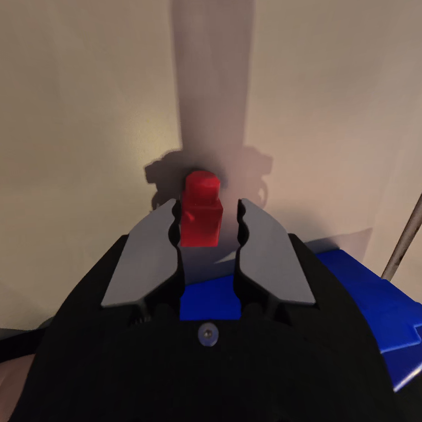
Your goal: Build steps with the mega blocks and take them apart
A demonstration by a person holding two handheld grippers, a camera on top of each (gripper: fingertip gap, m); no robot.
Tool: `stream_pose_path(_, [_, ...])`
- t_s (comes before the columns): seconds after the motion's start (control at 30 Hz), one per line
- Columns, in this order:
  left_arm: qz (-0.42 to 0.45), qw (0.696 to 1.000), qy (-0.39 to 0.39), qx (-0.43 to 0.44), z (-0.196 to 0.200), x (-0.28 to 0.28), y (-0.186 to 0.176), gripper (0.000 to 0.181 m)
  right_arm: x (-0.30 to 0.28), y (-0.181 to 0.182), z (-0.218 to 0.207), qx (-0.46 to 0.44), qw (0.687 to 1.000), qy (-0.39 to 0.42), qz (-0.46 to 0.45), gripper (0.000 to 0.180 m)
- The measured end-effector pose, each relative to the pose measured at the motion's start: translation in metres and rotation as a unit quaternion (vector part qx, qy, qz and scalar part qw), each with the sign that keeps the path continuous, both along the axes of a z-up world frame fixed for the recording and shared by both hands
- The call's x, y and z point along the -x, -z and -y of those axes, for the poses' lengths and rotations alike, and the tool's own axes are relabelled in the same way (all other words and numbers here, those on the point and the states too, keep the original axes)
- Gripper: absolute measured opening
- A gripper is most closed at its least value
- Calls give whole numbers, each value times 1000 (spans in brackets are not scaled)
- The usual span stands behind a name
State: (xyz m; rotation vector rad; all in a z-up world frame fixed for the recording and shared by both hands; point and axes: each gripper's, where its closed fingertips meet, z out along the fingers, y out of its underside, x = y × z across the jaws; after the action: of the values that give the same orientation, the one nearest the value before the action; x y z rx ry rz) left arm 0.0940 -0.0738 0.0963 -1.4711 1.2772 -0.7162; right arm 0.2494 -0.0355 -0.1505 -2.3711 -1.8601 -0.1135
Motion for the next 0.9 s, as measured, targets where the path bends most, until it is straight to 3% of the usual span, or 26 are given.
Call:
stream_pose_path(0.13, [4, 1000, -1, -3, 0, 1, -3, 37, -7, 5, 0, 4, 1000, 0, 25, 38])
stream_pose_path(0.3, [11, 1000, 5, 1, 1, 0, -4, 37, -1, -10, -1, 2, 1000, 10, -20, 37])
stream_pose_path(0.4, [20, 1000, 11, 9, 1, -3, -3, 37, 7, -37, -9, -16, 994, 31, -99, 37])
stream_pose_path(0.5, [45, 998, 26, 43, -1, -13, 2, 36, 20, -89, -27, -63, 965, 69, -243, 37])
stream_pose_path(0.6, [84, 989, 66, 104, -2, -31, 12, 36, 30, -160, -39, -111, 891, 94, -430, 37])
stream_pose_path(0.7, [117, 973, 95, 173, -4, -51, 28, 37, 30, -232, -30, -125, 776, 71, -614, 37])
stream_pose_path(0.83, [155, 954, 107, 234, -8, -71, 47, 37, 24, -287, 4, -25, 634, 17, -773, 37])
stream_pose_path(0.9, [163, 949, 105, 249, -9, -78, 53, 37, 25, -294, 6, 28, 593, 28, -805, 37])
